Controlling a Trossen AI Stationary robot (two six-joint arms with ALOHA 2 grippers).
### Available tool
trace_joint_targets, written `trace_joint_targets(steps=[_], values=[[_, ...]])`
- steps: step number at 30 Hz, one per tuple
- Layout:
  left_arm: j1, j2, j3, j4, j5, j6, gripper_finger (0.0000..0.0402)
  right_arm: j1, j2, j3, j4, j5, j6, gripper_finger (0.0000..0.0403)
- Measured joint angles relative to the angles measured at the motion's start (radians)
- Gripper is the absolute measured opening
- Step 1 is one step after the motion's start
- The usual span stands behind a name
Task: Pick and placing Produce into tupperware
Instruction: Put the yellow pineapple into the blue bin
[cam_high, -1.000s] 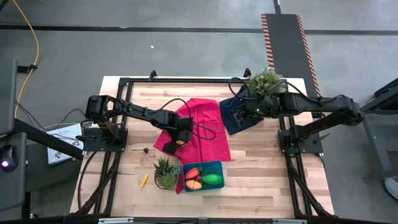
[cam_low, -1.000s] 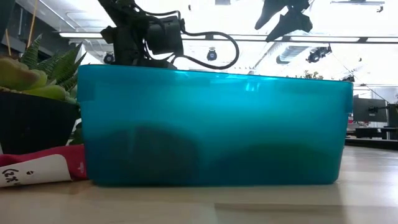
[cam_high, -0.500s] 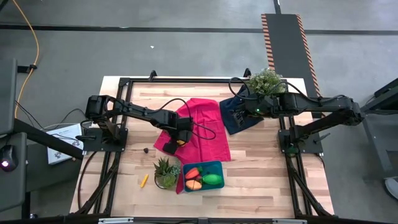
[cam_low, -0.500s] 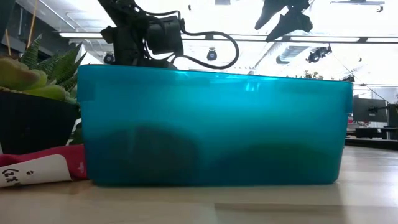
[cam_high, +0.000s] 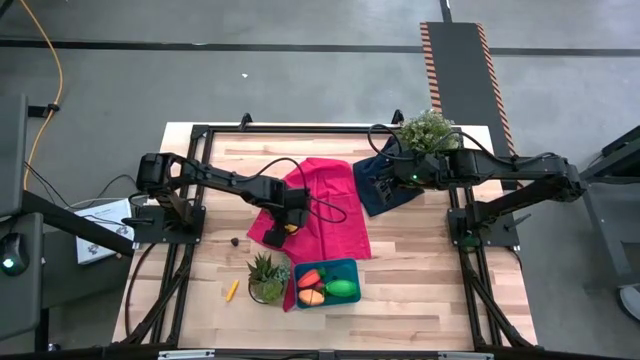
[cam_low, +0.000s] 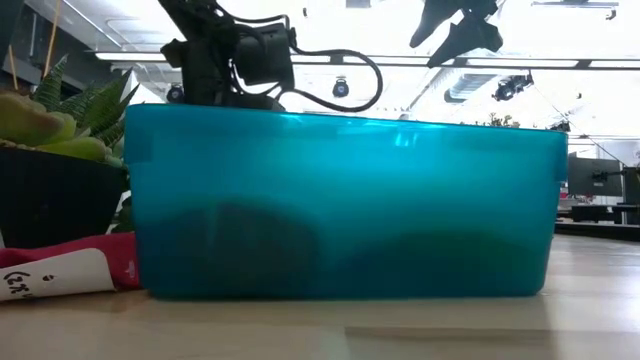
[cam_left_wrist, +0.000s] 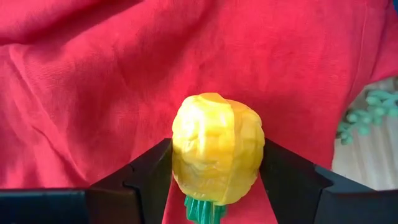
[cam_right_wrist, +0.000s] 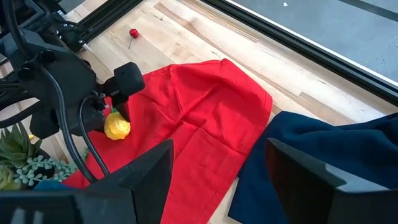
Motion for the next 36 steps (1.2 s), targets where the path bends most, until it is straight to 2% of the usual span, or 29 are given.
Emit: trace_joint_targets(steps=[12,27,36], values=[[0.000,0.000,0.179,-0.108,0.000,-0.014,0.0213,0.000,-0.007,0.000,0.000,0.000,-0.025,0.0243],[0.000,0.000,0.413,-0.239,0.003,-0.080,0.0213,0.000,-0.130,0.000,-0.094,0.044,-0.026,0.0243],[0.000,0.000,0.545,-0.324,0.013,-0.111,0.0214,0.000,-0.143,0.000,-0.102,0.047,-0.033,0.0243]])
